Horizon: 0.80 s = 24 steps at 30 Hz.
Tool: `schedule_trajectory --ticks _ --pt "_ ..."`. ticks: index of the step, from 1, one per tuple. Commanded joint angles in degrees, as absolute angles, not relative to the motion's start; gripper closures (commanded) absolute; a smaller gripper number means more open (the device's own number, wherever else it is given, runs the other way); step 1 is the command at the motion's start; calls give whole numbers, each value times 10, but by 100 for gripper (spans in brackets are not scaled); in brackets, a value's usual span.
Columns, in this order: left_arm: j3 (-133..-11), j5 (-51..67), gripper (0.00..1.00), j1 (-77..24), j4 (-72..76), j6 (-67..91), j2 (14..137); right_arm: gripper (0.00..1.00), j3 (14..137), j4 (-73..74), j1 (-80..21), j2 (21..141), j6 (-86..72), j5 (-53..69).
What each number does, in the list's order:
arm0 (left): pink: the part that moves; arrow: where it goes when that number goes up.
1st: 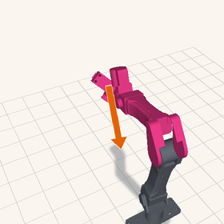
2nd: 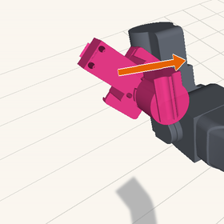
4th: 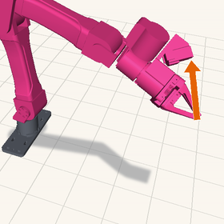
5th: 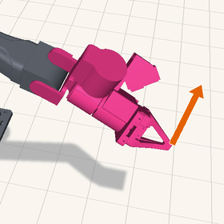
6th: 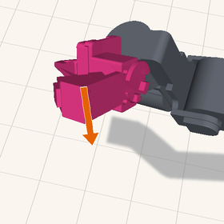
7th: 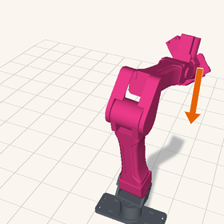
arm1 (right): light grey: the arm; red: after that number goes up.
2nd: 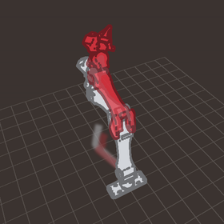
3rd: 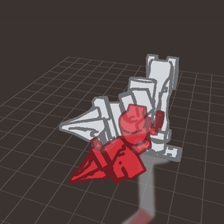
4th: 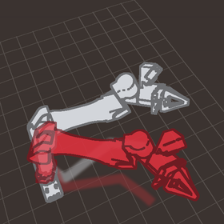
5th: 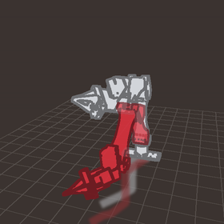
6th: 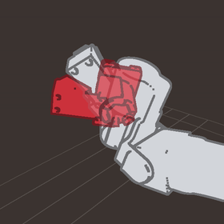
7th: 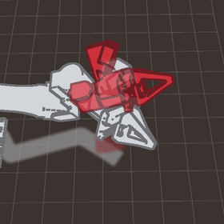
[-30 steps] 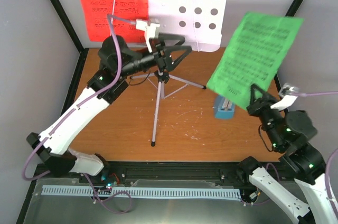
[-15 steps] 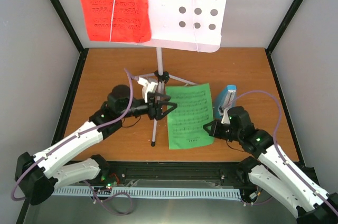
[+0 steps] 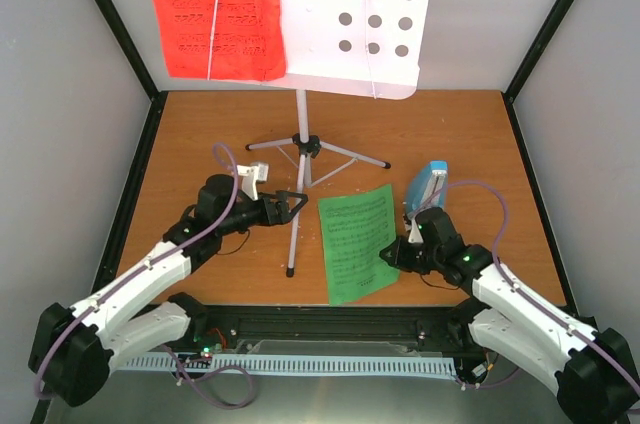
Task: Pack up the instrument practice props
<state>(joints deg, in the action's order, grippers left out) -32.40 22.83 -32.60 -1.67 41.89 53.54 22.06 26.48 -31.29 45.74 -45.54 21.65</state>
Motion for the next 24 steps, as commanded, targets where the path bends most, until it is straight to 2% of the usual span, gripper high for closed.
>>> schedule_trajectory --ticks 1,6,15,24 --pt "-344 242 0 -305 -20 410 562 97 227 195 -318 481 -456 197" --pt "-366 246 4 -299 -16 383 615 97 239 147 -317 525 -453 183" --pt "-396 233 40 -298 12 352 671 97 257 92 -317 594 -444 188" --pt "-417 230 58 -299 26 346 715 96 278 63 -318 656 -429 202"
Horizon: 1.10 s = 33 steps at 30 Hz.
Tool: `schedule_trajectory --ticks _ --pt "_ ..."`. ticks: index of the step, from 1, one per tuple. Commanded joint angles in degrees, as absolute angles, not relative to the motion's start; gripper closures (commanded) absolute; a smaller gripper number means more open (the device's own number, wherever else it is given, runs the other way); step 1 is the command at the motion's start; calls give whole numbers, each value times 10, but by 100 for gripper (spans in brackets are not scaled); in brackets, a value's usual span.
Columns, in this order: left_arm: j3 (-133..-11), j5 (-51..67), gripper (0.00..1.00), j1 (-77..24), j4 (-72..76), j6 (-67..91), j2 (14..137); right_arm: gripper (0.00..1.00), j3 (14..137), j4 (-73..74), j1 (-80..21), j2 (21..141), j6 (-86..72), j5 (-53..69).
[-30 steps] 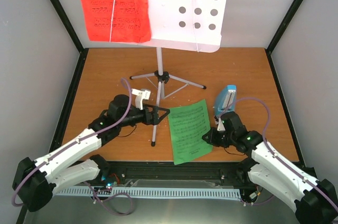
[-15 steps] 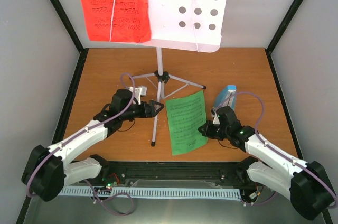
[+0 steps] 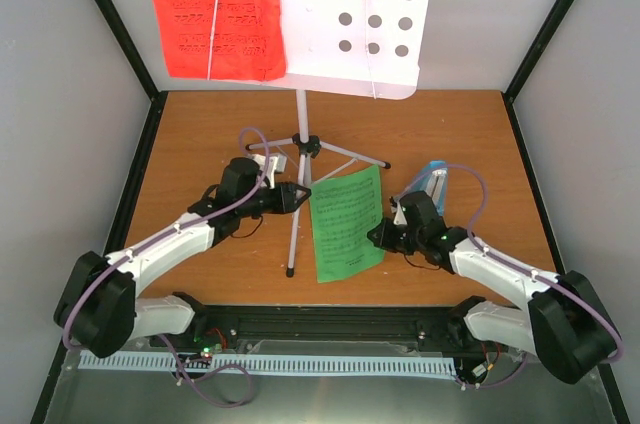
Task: Pack up the instrument practice props
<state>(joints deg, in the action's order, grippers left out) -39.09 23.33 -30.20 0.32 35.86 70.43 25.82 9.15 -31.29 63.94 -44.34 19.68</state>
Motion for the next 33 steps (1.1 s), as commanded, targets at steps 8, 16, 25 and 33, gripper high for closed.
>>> schedule_trajectory --ticks 8,16,25,33 --pt "-423 213 90 -299 32 349 733 76 312 117 -318 645 -378 152" --pt "-447 218 100 -299 56 351 777 33 337 204 -318 575 -349 90" --pt "-502 280 100 -299 122 382 873 11 370 222 -318 502 -318 100" --pt "-519 251 52 -298 100 360 879 3 390 204 -318 442 -315 91"
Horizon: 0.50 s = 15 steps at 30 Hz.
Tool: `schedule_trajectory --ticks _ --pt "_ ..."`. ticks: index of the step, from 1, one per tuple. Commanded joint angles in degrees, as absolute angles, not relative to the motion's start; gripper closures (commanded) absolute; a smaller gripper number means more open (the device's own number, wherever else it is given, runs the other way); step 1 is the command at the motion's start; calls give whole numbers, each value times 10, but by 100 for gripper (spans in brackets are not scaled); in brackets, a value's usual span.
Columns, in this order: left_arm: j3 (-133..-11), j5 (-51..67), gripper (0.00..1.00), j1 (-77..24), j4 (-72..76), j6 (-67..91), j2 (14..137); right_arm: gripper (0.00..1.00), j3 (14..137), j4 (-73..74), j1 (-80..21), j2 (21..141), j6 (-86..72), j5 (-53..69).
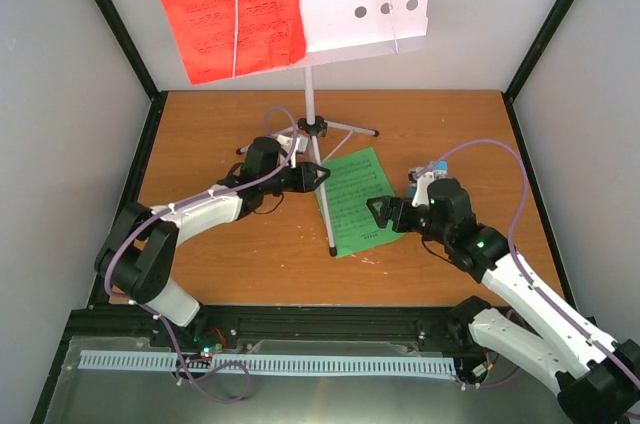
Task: Pack up the instrument practice props
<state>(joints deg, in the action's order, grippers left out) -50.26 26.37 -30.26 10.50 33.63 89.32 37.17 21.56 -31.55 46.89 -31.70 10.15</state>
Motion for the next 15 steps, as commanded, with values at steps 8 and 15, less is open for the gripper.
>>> schedule_trajectory --ticks 8,15 --pt "-442 215 1 -248 97 363 781 6 441 89 -318 427 -318 130" --pt "-349 249 1 -128 85 373 627 4 574 43 -319 527 -252 211"
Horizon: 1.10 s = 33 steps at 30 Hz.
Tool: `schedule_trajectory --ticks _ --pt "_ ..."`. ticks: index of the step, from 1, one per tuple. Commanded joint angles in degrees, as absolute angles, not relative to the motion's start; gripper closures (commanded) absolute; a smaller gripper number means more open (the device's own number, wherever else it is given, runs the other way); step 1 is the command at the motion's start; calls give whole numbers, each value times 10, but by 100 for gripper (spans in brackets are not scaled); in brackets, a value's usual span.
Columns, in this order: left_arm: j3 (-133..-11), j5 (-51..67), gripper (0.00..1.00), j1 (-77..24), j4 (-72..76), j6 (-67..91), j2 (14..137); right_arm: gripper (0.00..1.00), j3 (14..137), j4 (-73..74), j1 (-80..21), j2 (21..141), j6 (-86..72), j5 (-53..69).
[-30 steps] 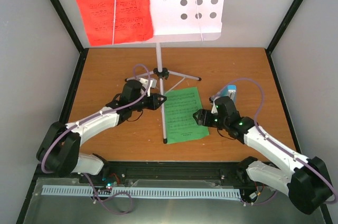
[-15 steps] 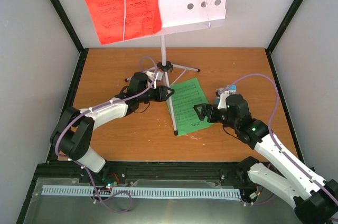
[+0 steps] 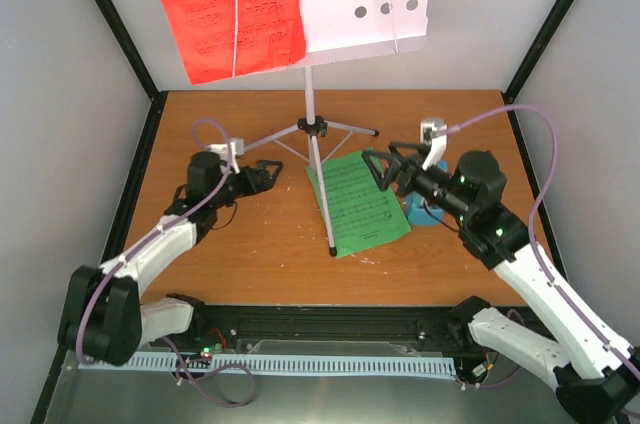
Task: Pack up the instrument practice props
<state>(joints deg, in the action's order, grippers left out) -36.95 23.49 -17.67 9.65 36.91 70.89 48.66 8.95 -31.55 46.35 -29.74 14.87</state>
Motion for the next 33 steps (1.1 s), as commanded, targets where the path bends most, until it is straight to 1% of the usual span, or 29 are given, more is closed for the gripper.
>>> schedule_trajectory --ticks 1,3,6,10,11,13,16,22,26,33 --pt "-349 247 1 -112 69 367 603 4 602 46 -319 552 -250 226" --pt "-355 246 1 -80 27 366 558 7 651 32 -322 600 -258 255" --pt "-376 284 1 -34 12 402 479 13 719 7 -334 651 -273 298" --pt "-447 286 1 -29 -1 403 414 18 820 5 -349 710 -292 322" --pt "-473 288 0 -29 -15 393 412 18 844 11 -350 725 -300 320" --pt "-529 304 1 -28 -53 369 425 14 894 31 -351 754 -317 306" --pt "-600 350 1 -29 -87 355 446 13 956 45 -351 796 -327 311" --pt "-642 425 0 -29 -49 385 453 17 1073 76 -352 872 -341 327" --pt "-673 483 1 -29 -42 403 482 20 1136 122 -367 908 -312 269" --pt "-678 498 0 -29 -25 418 497 20 1208 165 -385 965 -292 221"
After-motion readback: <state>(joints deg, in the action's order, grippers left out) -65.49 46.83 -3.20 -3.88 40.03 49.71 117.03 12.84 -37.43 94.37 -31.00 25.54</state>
